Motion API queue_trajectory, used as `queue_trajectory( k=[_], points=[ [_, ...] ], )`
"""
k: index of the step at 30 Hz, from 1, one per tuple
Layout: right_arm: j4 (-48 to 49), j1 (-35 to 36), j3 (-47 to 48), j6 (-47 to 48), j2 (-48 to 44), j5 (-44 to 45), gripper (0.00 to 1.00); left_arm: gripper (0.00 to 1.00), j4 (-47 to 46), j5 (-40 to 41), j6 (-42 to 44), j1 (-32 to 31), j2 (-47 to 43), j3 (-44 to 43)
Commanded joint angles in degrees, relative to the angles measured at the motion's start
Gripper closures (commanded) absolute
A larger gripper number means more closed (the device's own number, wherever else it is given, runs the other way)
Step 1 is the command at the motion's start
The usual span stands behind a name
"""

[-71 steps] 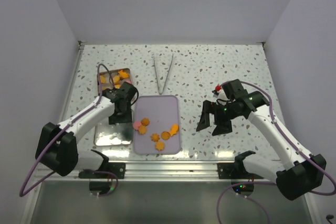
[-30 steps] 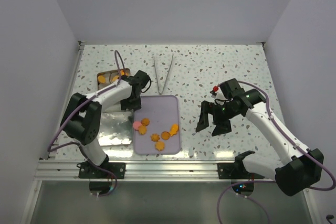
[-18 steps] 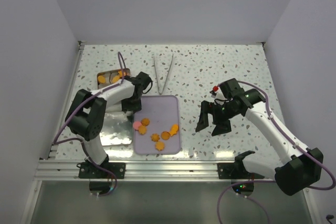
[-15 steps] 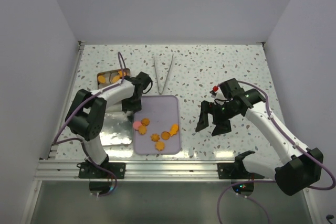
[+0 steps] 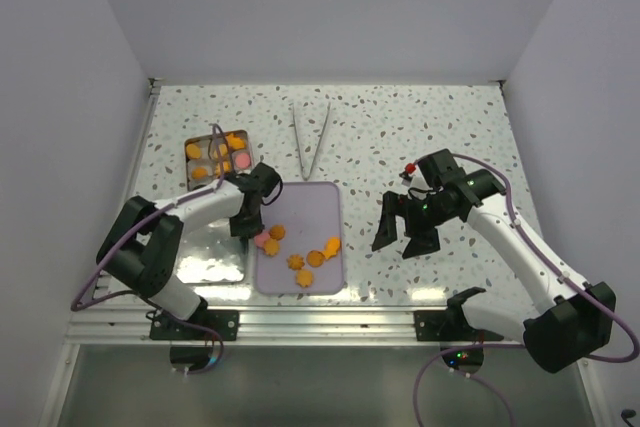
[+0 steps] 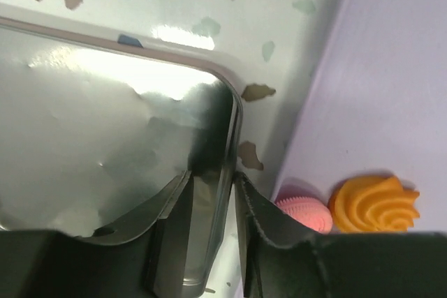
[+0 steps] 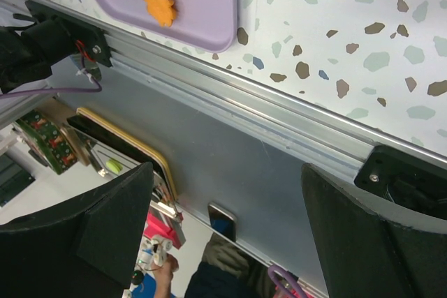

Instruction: Pack the cookies

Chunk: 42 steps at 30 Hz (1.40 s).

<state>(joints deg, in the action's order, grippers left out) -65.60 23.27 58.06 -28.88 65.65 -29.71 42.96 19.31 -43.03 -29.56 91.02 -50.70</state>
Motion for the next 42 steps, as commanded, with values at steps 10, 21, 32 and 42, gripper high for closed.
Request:
queue_trajectory(
  k=[10, 21, 32, 42],
  points=[
    [-0.22, 0.29, 1.35, -0.03, -1.31, -2.19, 0.10, 1.00, 2.19, -2.97, -2.33, -2.96, -5.06, 3.24],
    [5.63, 0.29, 9.17, -4.33, -0.34, -8.67, 0.09, 1.00, 21.98, 0.03, -1.10, -2.70, -22.02, -16.15],
    [49.93, 1.25, 22.15, -33.40, 9.49, -30.39, 0.07, 1.00, 8.12, -24.27, 5.49, -2.52, -35.21, -38.50],
    [99.69, 1.52, 34.13, -62.93, 29.52, -34.62, 0.06, 1.00, -36.40, -49.01, -9.42, -2.61, -42.77, -34.82]
  ],
)
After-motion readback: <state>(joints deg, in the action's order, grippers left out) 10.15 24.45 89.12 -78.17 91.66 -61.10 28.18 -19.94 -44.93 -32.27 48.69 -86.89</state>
